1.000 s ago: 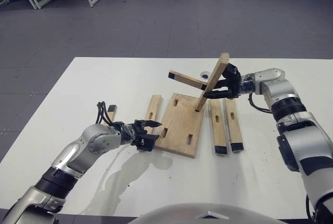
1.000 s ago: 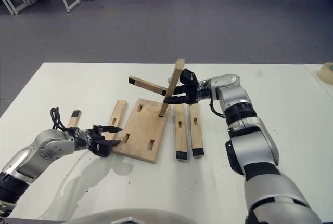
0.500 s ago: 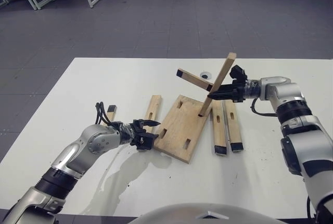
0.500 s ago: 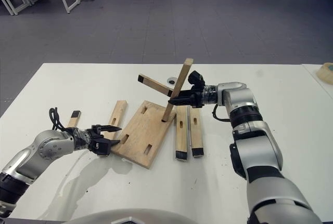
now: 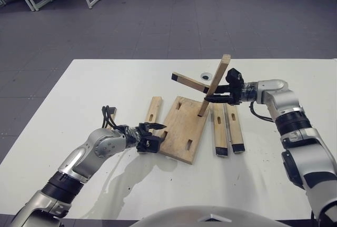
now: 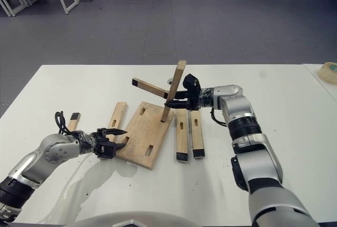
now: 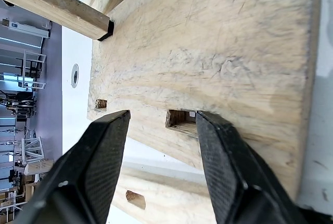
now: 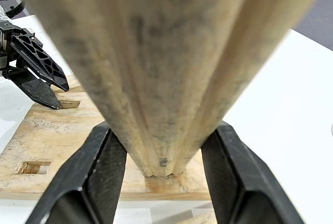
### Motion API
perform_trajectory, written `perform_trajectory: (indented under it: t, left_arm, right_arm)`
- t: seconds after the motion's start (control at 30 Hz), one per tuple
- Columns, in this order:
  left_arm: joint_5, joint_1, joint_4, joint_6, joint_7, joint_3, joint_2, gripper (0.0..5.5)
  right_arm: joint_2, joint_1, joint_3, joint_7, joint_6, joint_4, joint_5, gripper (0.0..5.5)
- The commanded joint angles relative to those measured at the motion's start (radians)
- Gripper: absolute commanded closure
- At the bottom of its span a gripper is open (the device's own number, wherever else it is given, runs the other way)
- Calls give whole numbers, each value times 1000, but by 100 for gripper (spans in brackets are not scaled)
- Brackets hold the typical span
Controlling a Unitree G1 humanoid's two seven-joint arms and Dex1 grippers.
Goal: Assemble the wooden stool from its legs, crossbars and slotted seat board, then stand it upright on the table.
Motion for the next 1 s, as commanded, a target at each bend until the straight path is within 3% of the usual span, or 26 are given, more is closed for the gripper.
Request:
perform_trajectory:
  t: [0.03,0.3,0.4,0.53,0.7,0.83,0.9,1.0]
  left_arm:
    - [43,41,28,30,-28,-44,-8,316]
    - [43,47,22,41,-23,-45,-15,316]
    - [43,48,21,45,-24,-45,-17,316]
    - [43,44,24,46,-25,-45,-20,316]
    - [45,52,20,51,-22,-46,-23,316]
    - [44,60,14,58,-16,-46,-22,316]
    - [44,68,12,61,-11,-45,-22,316]
    - [44,81,3,70,-5,-46,-23,316]
  right_arm:
    - [32,140,101,-100,87,30,-122,349]
    - [11,89,28,-75,219,-203,-7,349]
    - [5,86,22,-76,236,-234,1,266]
    - [-33,90,26,-112,248,-228,-41,204]
    - [-146,166,-13,-116,290,-345,-48,198]
    - [-234,207,-152,-148,379,-506,22,198]
    - [-238,140,-292,-230,425,-549,85,198]
    - [-205,9,-411,-378,441,-567,129,198]
